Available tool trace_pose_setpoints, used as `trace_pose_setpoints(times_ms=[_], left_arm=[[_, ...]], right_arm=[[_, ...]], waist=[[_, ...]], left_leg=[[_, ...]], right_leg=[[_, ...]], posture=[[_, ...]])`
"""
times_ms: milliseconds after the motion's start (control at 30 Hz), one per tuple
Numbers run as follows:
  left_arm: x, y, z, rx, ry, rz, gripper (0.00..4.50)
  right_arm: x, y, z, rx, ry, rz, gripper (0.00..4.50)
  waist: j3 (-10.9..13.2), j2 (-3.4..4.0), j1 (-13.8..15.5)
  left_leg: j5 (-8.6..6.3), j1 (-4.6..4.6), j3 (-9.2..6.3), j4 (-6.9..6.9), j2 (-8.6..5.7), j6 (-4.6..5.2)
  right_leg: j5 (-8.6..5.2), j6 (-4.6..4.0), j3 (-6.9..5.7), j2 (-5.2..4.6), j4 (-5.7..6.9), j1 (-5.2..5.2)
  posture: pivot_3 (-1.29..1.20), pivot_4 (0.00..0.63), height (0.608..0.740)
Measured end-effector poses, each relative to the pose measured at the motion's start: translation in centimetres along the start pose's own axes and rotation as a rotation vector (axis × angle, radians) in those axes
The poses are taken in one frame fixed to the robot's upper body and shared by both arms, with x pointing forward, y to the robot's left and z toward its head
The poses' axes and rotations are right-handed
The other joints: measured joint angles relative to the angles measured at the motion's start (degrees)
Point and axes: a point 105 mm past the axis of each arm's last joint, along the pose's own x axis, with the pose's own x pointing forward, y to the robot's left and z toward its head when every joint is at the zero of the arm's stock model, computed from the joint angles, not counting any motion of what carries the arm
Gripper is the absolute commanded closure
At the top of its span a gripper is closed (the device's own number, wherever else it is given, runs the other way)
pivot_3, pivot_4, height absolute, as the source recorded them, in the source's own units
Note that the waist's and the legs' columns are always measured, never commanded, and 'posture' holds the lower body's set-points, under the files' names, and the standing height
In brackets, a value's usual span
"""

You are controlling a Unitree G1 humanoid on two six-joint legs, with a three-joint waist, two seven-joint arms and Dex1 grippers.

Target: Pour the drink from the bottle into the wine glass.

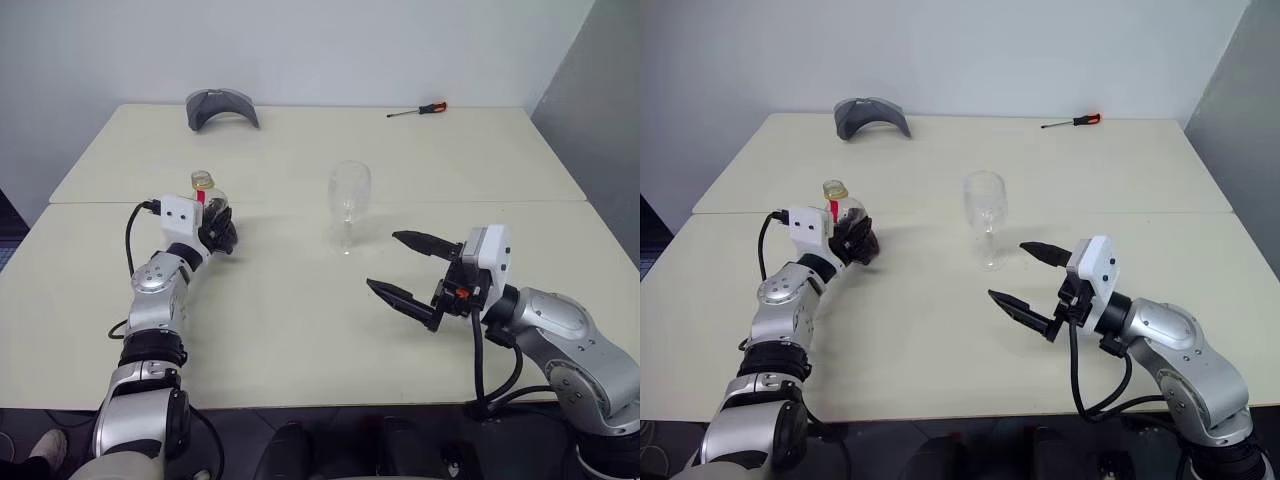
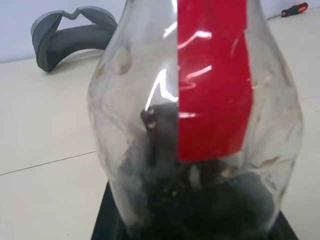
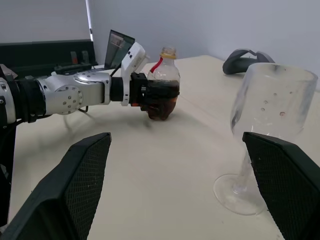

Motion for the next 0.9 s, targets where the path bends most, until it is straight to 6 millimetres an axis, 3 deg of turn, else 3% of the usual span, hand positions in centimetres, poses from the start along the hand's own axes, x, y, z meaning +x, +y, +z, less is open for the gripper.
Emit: trace_pose_setpoints(times_ms=[100,267,333,433,533,733,900], left_arm=[[1.5,-1.5,2.8,0.088,-0.050,-0.125,3.64],[4.3,-3.4,10.2,0.245,-0.194,-0.276,3.65],[5.1,-4.4,12.2,0.291,-0.233,-0.324,3.65],[6.4,-6.3,13.1,0.364,-0.235,-0.412,3.65],[7.0,-8.0,13.3,0.428,-0.230,-0.479,3.65],[7.2,-9.0,12.8,0.556,-0.205,-0.547,3.65],[7.1,-8.4,14.0,0.736,-0.232,-0.530,3.65]], right_arm=[[0.0,-1.0,0.3,-0.046,0.024,-0.012,0.00],[-0.1,-4.4,2.0,-0.125,0.037,-0.058,0.00],[0.3,-5.8,2.6,-0.130,0.032,-0.082,0.00],[0.9,-8.2,2.7,-0.091,0.041,-0.148,0.00],[1.4,-9.3,2.9,-0.082,0.041,-0.178,0.00],[2.8,-9.5,2.2,-0.049,0.040,-0.180,0.00],[3.8,-9.2,3.0,-0.050,0.006,-0.156,0.00]], waist=[[0.0,-0.03,0.3],[0.0,-0.07,0.4],[0.0,-0.07,0.3],[0.0,-0.08,-0.1],[0.0,-0.07,-0.4],[0.1,-0.06,-0.5],[0.1,-0.06,-0.4]], left_leg=[[0.06,-0.14,-0.09,0.10,-0.05,-0.10],[0.07,-0.14,-0.04,0.11,-0.10,-0.11],[0.07,-0.13,0.01,0.09,-0.09,-0.12],[0.08,-0.14,0.12,0.09,-0.09,-0.11],[0.08,-0.20,0.16,0.08,-0.02,-0.12],[0.08,-0.23,0.26,0.09,-0.03,-0.12],[0.08,-0.25,0.21,0.10,-0.04,-0.12]], right_leg=[[0.00,0.00,-0.10,0.00,-0.01,-0.04],[0.01,0.01,-0.11,-0.02,-0.01,-0.04],[0.01,0.01,-0.12,-0.02,-0.01,-0.06],[0.01,0.00,-0.14,-0.02,0.03,-0.10],[0.00,0.00,-0.11,-0.01,0.01,-0.15],[0.01,0.00,-0.11,-0.02,0.08,-0.26],[0.01,0.00,-0.09,-0.04,0.07,-0.26]], posture=[[0.00,0.150,0.740],[0.00,0.150,0.740],[0.00,0.150,0.740],[0.00,0.150,0.740],[0.00,0.150,0.740],[0.00,0.150,0.740],[0.00,0.150,0.740]])
